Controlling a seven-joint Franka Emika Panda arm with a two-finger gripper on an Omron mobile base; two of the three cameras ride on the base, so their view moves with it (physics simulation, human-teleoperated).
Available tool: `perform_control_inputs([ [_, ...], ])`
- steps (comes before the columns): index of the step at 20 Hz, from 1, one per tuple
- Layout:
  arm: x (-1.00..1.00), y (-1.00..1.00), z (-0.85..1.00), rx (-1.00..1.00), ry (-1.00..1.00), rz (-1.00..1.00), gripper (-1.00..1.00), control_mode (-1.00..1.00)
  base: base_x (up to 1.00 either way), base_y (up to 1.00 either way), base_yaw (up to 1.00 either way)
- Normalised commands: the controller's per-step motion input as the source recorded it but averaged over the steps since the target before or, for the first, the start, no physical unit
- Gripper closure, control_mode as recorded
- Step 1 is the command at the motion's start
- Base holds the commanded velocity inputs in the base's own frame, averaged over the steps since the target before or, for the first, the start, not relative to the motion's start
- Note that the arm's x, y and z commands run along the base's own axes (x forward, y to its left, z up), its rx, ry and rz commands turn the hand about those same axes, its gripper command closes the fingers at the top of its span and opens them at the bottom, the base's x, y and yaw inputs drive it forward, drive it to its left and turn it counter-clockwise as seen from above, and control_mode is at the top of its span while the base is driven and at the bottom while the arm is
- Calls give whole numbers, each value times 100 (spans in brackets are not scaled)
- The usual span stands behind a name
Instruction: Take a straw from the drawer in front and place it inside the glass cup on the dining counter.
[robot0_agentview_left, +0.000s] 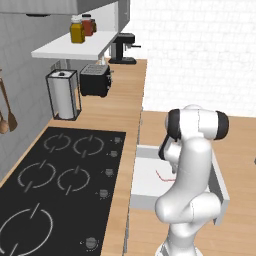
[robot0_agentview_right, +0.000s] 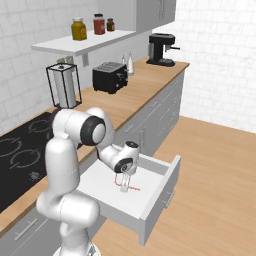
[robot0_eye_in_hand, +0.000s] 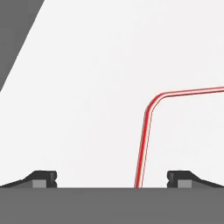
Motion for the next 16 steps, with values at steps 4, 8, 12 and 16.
perform_control_inputs([
  [4,7,0,-15,1,5,0,-100,-100,0,0,0],
  [8,19,0,-13,5,11,1,-100,-100,0,0,0],
  [12,18,-2,-12,5,10,3,-100,-100,0,0,0],
  [16,18,-2,-12,4,8,3,-100,-100,0,0,0],
])
